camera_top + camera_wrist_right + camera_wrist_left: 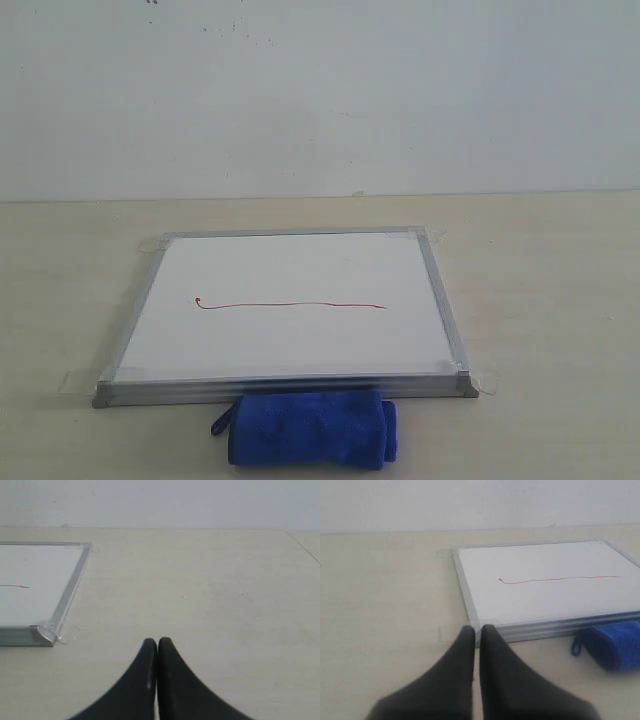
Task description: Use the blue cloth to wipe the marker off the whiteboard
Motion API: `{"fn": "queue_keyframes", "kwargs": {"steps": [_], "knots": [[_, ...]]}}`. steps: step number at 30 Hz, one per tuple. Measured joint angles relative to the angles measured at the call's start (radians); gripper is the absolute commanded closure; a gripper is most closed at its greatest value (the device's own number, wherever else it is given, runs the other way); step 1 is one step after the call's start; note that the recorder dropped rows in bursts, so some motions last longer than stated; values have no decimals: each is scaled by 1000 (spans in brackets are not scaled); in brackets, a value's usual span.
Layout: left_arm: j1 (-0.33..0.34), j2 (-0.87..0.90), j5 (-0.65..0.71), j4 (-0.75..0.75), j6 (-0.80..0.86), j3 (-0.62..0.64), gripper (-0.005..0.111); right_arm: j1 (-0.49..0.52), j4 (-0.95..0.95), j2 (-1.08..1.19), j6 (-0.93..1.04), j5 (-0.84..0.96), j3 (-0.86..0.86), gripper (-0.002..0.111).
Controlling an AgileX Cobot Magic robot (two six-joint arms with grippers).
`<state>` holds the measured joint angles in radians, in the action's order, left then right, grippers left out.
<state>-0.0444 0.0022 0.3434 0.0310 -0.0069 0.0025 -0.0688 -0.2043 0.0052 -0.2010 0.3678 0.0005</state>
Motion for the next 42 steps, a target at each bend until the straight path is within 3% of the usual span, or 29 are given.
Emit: {"fn": "queue_keyframes", "kwargs": {"steps": [4,12,20,26,28,30,35,42], "knots": [[0,0,0,0,0,0,103,0,-2,0,6,-48,0,109],[0,0,0,0,0,0,103,0,-2,0,10,-438,0,109],[0,0,0,0,0,0,103,0,-2,-2,4,-687,0,109],[0,0,0,0,0,0,103,0,-2,-3,-220,-1082,-6,109],[0,0,0,0,0,0,103,0,-2,-4,-239,-1110,-56,109],[0,0,0,0,0,0,103,0,-6,-5,-261,-1028,-158,109],[0,0,0,0,0,0,103,0,-14,80,-280,-563,-464,109],[0,0,0,0,0,0,103,0,-15,442,-241,72,-737,109]]}}
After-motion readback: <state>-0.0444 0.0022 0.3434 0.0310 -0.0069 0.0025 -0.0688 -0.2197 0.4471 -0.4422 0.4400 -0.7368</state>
